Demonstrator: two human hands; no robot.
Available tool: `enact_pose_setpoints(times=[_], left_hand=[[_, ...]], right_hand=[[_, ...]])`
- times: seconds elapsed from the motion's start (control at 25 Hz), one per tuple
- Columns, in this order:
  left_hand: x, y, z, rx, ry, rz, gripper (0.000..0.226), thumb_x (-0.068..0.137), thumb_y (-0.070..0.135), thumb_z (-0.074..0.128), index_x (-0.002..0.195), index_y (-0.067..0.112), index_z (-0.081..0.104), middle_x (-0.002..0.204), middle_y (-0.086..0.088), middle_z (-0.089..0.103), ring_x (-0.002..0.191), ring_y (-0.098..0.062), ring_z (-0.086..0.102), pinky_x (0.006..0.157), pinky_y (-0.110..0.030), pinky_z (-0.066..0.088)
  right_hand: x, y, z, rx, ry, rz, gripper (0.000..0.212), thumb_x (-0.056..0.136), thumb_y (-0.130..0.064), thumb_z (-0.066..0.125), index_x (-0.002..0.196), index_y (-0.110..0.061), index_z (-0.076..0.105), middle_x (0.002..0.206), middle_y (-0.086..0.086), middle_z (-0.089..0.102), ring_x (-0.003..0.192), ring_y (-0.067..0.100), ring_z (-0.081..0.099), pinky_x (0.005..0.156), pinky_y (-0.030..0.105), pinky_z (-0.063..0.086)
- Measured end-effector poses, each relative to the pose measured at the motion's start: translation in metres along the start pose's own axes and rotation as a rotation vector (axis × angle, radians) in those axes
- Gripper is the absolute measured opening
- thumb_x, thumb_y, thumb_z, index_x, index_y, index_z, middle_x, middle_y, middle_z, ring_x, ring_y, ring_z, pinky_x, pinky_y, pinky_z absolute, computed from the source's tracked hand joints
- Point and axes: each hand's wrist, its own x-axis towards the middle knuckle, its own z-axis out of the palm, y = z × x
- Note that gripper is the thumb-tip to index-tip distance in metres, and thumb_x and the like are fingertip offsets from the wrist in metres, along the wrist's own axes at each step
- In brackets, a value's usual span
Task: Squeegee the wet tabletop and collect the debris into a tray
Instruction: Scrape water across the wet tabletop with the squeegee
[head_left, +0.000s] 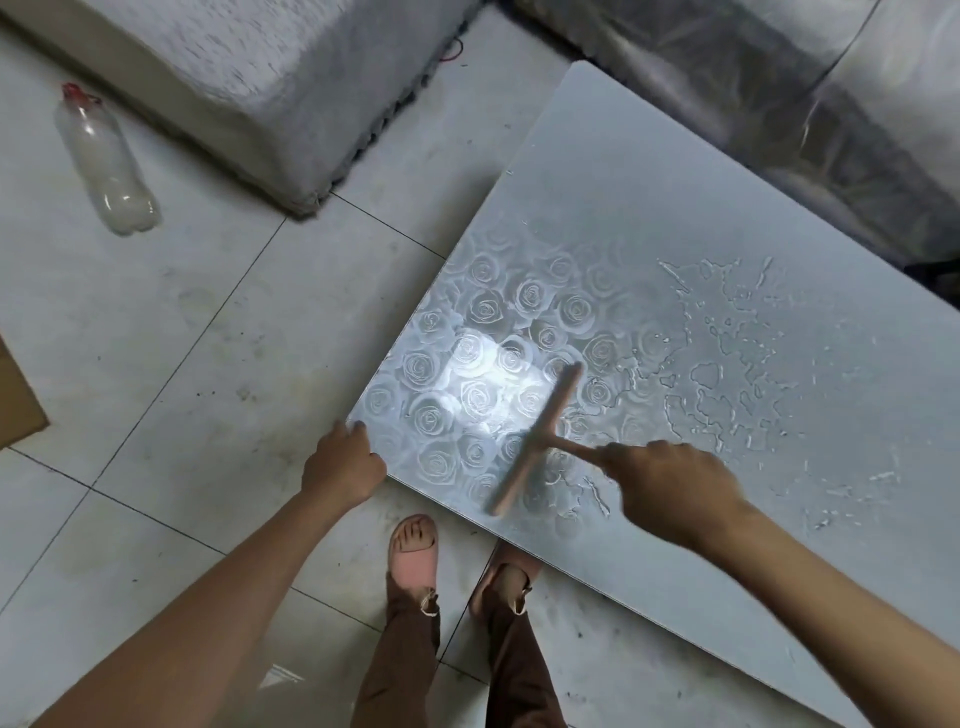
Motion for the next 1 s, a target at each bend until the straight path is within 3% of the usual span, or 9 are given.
enact_pose_setpoints(times=[0.12, 0.2, 0.28, 0.4, 0.56, 0.72, 0.84, 1.0], left_hand=[[-0.008, 0.017, 0.003, 0.012, 0.039, -0.036, 0.044, 0.091, 0.016, 0.04, 0.133, -0.001, 0.038, 0.153, -0.022, 0.015, 0.137, -0.037, 0.027, 0.106, -0.045, 0.034], [-0.011, 0.023, 0.007, 0.046, 0.078, 0.001, 0.048, 0.093, 0.018, 0.039, 0.139, 0.002, 0.035, 0.158, -0.018, 0.005, 0.142, -0.034, 0.02, 0.11, -0.042, 0.03], [-0.015, 0.039, 0.019, 0.099, 0.079, 0.068, 0.051, 0.097, 0.023, 0.037, 0.145, 0.007, 0.032, 0.16, -0.013, 0.0, 0.145, -0.029, 0.014, 0.113, -0.039, 0.026], [-0.017, 0.055, 0.031, 0.138, 0.096, 0.133, 0.048, 0.096, 0.023, 0.04, 0.143, 0.009, 0.039, 0.16, -0.011, 0.007, 0.145, -0.027, 0.018, 0.114, -0.039, 0.026], [-0.02, 0.068, 0.046, 0.22, 0.095, 0.175, 0.045, 0.095, 0.018, 0.041, 0.138, 0.006, 0.043, 0.158, -0.014, 0.015, 0.141, -0.028, 0.026, 0.111, -0.039, 0.031], [-0.028, 0.088, 0.059, 0.224, 0.061, 0.173, 0.03, 0.092, 0.017, 0.044, 0.113, -0.001, 0.055, 0.143, -0.021, 0.035, 0.127, -0.032, 0.041, 0.099, -0.04, 0.04], [-0.032, 0.101, 0.066, 0.219, 0.039, 0.127, 0.029, 0.092, 0.017, 0.043, 0.11, -0.001, 0.056, 0.144, -0.019, 0.035, 0.127, -0.032, 0.042, 0.099, -0.038, 0.04], [-0.033, 0.114, 0.076, 0.16, 0.045, 0.064, 0.023, 0.091, 0.015, 0.044, 0.105, -0.001, 0.052, 0.126, -0.019, 0.046, 0.117, -0.033, 0.048, 0.09, -0.038, 0.042]], right_hand=[[-0.015, 0.018, -0.007, -0.035, 0.023, 0.043, 0.058, 0.092, -0.021, 0.038, 0.138, -0.055, 0.027, 0.104, 0.004, 0.064, 0.098, 0.027, 0.062, 0.068, 0.033, 0.041], [-0.003, -0.012, -0.011, 0.026, 0.092, -0.095, 0.072, 0.088, -0.016, 0.039, 0.138, -0.062, 0.016, 0.097, 0.006, 0.062, 0.091, 0.029, 0.062, 0.063, 0.032, 0.035], [0.011, -0.044, -0.012, 0.099, 0.129, -0.222, 0.073, 0.086, -0.012, 0.042, 0.142, -0.054, 0.022, 0.1, 0.009, 0.062, 0.093, 0.031, 0.062, 0.064, 0.031, 0.033], [0.028, -0.056, -0.003, 0.087, 0.093, -0.301, 0.07, 0.089, -0.01, 0.041, 0.144, -0.048, 0.022, 0.108, 0.011, 0.06, 0.1, 0.032, 0.06, 0.067, 0.031, 0.033], [0.004, 0.037, 0.028, 0.099, 0.053, -0.203, 0.062, 0.09, -0.02, 0.042, 0.137, -0.057, 0.027, 0.11, 0.009, 0.062, 0.101, 0.031, 0.061, 0.069, 0.032, 0.038], [-0.032, 0.11, 0.029, 0.066, 0.017, -0.04, 0.072, 0.089, -0.015, 0.037, 0.138, -0.063, 0.015, 0.098, 0.005, 0.062, 0.092, 0.029, 0.062, 0.064, 0.034, 0.038], [-0.031, 0.086, 0.033, 0.105, 0.087, -0.149, 0.068, 0.088, -0.012, 0.039, 0.143, -0.048, 0.024, 0.1, 0.009, 0.058, 0.089, 0.03, 0.062, 0.062, 0.033, 0.035], [-0.016, 0.037, 0.043, 0.062, 0.009, -0.341, 0.052, 0.088, -0.009, 0.044, 0.138, -0.024, 0.043, 0.109, 0.014, 0.053, 0.093, 0.032, 0.06, 0.062, 0.032, 0.032]])
